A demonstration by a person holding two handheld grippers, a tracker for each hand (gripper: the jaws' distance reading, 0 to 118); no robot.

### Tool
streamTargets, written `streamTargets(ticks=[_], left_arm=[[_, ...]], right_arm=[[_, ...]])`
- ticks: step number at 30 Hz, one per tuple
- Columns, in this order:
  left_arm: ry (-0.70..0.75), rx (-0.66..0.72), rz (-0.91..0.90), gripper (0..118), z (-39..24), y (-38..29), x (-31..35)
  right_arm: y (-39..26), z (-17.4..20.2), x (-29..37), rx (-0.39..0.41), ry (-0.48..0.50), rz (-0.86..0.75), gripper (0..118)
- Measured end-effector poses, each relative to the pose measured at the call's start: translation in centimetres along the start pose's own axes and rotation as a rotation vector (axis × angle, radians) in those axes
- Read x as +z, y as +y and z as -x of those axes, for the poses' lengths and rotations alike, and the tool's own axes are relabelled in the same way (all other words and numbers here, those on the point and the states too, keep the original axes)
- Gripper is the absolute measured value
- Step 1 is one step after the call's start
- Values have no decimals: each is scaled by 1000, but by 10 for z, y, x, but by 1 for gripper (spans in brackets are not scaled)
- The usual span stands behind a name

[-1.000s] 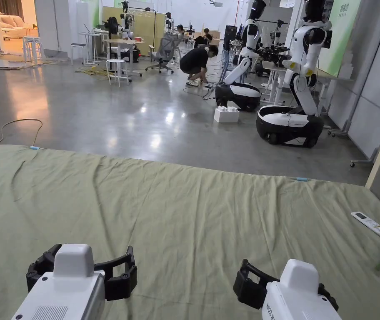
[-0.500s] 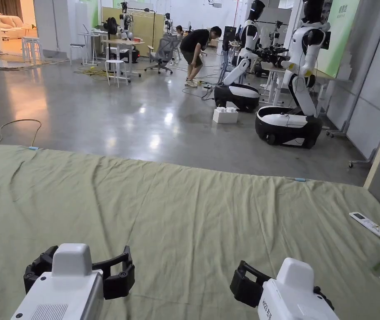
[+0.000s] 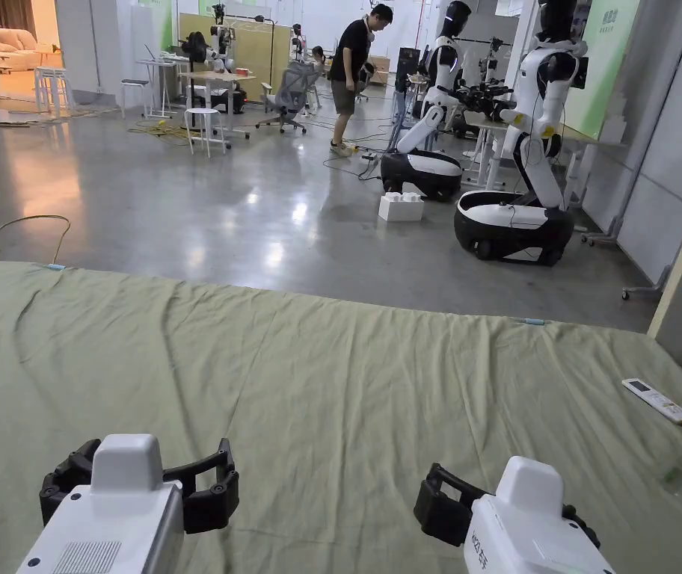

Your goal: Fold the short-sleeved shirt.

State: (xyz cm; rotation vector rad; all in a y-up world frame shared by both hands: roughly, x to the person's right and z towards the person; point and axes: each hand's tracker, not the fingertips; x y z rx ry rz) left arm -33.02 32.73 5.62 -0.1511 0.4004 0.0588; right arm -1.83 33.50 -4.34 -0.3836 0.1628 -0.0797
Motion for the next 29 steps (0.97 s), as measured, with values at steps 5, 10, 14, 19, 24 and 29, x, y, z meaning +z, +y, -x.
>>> streamTargets(ticks=[5, 10, 14, 19, 24, 29], left_arm=[[-16, 9, -8, 118, 2, 2, -1], [1, -21, -31, 118, 1, 5, -2], [4, -35, -46, 118, 1, 6, -2], [2, -53, -79, 118, 2, 3, 0], [-2, -53, -82, 118, 3, 2, 0], [-1, -61, -79, 118, 3, 2, -1]], right_arm=[[3, -8, -7, -22, 16, 10, 118], [9, -2, 2, -2, 7, -9, 118], [8, 0, 2, 1, 16, -14, 118], [8, 3, 3, -20, 32, -1, 118], [6, -2, -6, -22, 53, -4, 118], [3, -3, -1, 43, 0, -23, 118]])
